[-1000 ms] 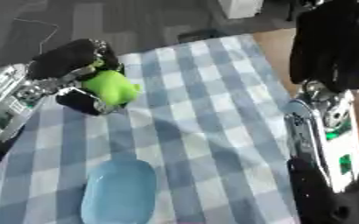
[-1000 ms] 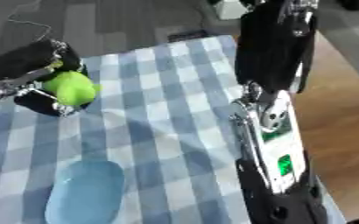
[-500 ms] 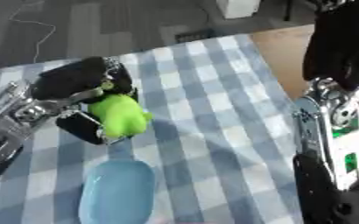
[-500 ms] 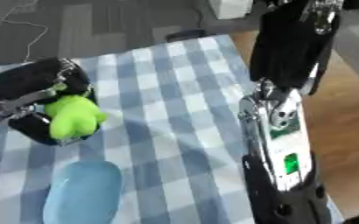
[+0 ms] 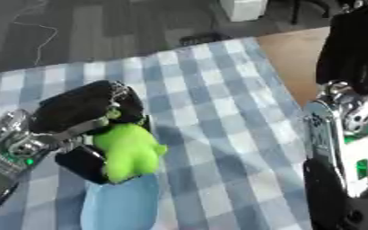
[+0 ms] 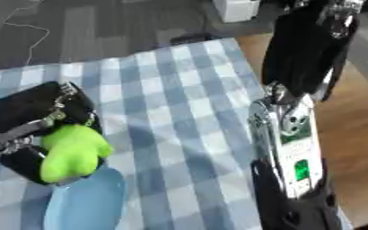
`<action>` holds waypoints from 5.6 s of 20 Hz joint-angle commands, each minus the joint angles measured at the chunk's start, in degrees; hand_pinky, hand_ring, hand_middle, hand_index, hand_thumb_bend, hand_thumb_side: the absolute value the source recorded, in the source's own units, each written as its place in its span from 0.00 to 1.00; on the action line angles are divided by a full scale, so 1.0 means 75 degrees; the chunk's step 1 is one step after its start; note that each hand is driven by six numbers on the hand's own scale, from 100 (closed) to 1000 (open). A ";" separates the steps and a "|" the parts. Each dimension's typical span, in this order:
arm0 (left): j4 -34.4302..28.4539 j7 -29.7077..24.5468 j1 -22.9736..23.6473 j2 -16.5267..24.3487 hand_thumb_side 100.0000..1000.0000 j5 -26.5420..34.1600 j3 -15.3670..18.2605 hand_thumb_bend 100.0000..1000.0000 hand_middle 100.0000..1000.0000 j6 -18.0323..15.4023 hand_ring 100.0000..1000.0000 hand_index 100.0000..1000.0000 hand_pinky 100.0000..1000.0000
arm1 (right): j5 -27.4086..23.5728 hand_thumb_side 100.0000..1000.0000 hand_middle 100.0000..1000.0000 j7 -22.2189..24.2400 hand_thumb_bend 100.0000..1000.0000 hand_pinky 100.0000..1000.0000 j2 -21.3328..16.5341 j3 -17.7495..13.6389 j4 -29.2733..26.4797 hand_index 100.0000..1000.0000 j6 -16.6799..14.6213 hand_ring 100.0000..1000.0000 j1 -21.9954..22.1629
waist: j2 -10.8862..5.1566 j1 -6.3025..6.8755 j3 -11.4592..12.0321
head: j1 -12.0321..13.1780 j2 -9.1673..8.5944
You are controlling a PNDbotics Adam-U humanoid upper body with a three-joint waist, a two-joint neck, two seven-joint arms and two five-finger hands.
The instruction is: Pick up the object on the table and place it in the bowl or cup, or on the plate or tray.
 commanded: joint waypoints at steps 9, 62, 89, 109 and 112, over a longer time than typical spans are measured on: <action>-0.0436 0.0003 0.0177 0.0104 0.58 0.0076 -0.0220 0.00 0.00 0.0148 0.00 0.11 0.00 | 0.0021 0.81 0.81 -0.0038 0.00 0.27 0.0079 0.0002 -0.0100 1.00 -0.0009 0.35 -0.0096 | -0.0100 -0.0004 -0.0047 | 0.0060 -0.0259; 0.0493 0.0970 0.2189 -0.0434 0.59 -0.2195 0.0354 0.00 0.00 0.0347 0.00 0.13 0.00 | -0.0050 0.81 0.81 0.0039 0.00 0.27 0.0057 0.0032 -0.0100 1.00 0.0062 0.35 -0.0171 | 0.0028 -0.0196 -0.0004 | 0.1317 0.0613; 0.0592 -0.0388 0.2249 -0.0419 1.00 -0.3305 0.0366 0.17 0.54 0.0867 0.54 0.60 0.38 | -0.0115 0.80 0.81 0.0084 0.00 0.26 0.0030 0.0033 -0.0100 1.00 0.0068 0.35 -0.0194 | 0.0050 -0.0222 0.0006 | 0.1566 0.0617; 0.0033 -0.0210 0.2304 -0.0460 1.00 -0.3298 0.1072 0.25 0.77 0.1548 0.74 0.68 0.75 | -0.0108 0.81 0.81 0.0083 0.00 0.27 -0.0004 0.0015 -0.0100 1.00 0.0082 0.35 -0.0180 | 0.0035 -0.0229 0.0079 | 0.1420 0.0617; -0.0241 0.0282 0.2392 -0.0400 1.00 -0.3149 0.1810 0.27 0.77 0.2210 0.73 0.68 0.74 | -0.0089 0.81 0.81 0.0058 0.00 0.27 -0.0040 -0.0008 -0.0100 1.00 0.0086 0.35 -0.0166 | 0.0021 -0.0230 0.0147 | 0.1280 0.0617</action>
